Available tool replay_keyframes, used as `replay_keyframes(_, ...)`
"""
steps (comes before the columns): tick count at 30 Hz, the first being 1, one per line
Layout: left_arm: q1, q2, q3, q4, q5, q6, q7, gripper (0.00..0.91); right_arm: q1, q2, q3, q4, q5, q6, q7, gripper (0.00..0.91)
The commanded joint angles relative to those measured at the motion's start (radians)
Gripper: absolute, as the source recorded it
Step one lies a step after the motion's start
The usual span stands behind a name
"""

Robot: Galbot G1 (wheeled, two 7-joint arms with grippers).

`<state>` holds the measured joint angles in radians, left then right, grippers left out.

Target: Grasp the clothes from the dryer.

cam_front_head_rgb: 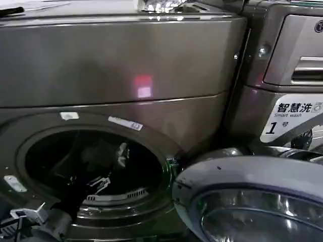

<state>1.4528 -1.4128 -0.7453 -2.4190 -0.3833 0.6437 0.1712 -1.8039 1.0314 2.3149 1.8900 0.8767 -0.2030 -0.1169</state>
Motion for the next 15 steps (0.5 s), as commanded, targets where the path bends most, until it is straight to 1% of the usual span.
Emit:
replay_keyframes(1, -0.007, 0.0, 0.0, 0.003, -0.001, -0.003, 0.002, 0.907, -0.006, -0.005, 0.007, 0.002, -0.005, -0.028, 0.02, 0.907)
replay_keyframes(2, -0.01, -0.001, 0.001, 0.004, -0.001, -0.004, 0.003, 0.907, -0.008, -0.008, 0.01, 0.003, -0.012, -0.043, 0.03, 0.907)
replay_keyframes(4, -0.019, 0.0, 0.001, 0.009, -0.002, -0.005, 0.004, 0.907, -0.014, -0.012, 0.023, 0.003, -0.021, -0.071, 0.033, 0.907)
replay_keyframes(9, -0.067, 0.023, 0.009, 0.06, -0.018, -0.019, 0.007, 0.907, -0.027, -0.014, 0.044, 0.011, -0.04, -0.084, 0.024, 0.907)
replay_keyframes(10, -0.082, 0.03, 0.017, 0.081, -0.019, -0.031, 0.005, 0.907, -0.028, -0.014, 0.044, 0.015, -0.042, -0.086, 0.025, 0.907)
replay_keyframes(12, -0.139, 0.05, 0.037, 0.138, -0.035, -0.097, -0.018, 0.907, -0.029, -0.015, 0.052, 0.017, -0.041, -0.087, 0.024, 0.907)
replay_keyframes(15, -0.238, 0.073, 0.064, 0.222, -0.046, -0.128, -0.039, 0.907, -0.041, -0.019, 0.073, 0.011, -0.037, -0.085, 0.021, 0.907)
